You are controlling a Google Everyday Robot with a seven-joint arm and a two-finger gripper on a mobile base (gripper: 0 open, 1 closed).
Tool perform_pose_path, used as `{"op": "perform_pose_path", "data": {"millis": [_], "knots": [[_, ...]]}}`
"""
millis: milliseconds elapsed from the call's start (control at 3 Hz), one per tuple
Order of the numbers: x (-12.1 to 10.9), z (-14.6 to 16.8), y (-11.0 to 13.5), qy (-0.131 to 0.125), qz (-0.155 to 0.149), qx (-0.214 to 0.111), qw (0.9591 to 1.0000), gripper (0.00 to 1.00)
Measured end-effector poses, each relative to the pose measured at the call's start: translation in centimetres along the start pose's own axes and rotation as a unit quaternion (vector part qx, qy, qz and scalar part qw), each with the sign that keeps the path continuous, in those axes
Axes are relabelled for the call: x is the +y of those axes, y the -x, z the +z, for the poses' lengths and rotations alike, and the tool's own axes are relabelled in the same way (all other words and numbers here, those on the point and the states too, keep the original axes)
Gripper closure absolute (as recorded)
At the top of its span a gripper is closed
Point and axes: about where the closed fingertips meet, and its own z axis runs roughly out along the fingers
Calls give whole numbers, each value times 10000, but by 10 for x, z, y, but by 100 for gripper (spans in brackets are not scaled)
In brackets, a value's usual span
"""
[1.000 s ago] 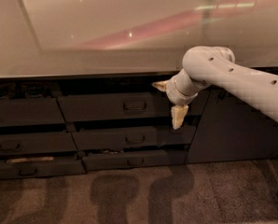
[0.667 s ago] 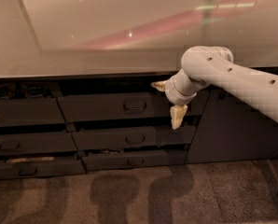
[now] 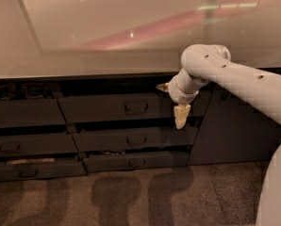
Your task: Open top drawer
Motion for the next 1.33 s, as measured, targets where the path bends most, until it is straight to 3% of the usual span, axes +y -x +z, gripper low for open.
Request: {"op": "perform_pose_path", "data": {"millis": [1000,1333], "knots": [[2,14,-7,145,80,-47,9999,0],[4,24,-11,-65,-98,105,9999,0]]}}
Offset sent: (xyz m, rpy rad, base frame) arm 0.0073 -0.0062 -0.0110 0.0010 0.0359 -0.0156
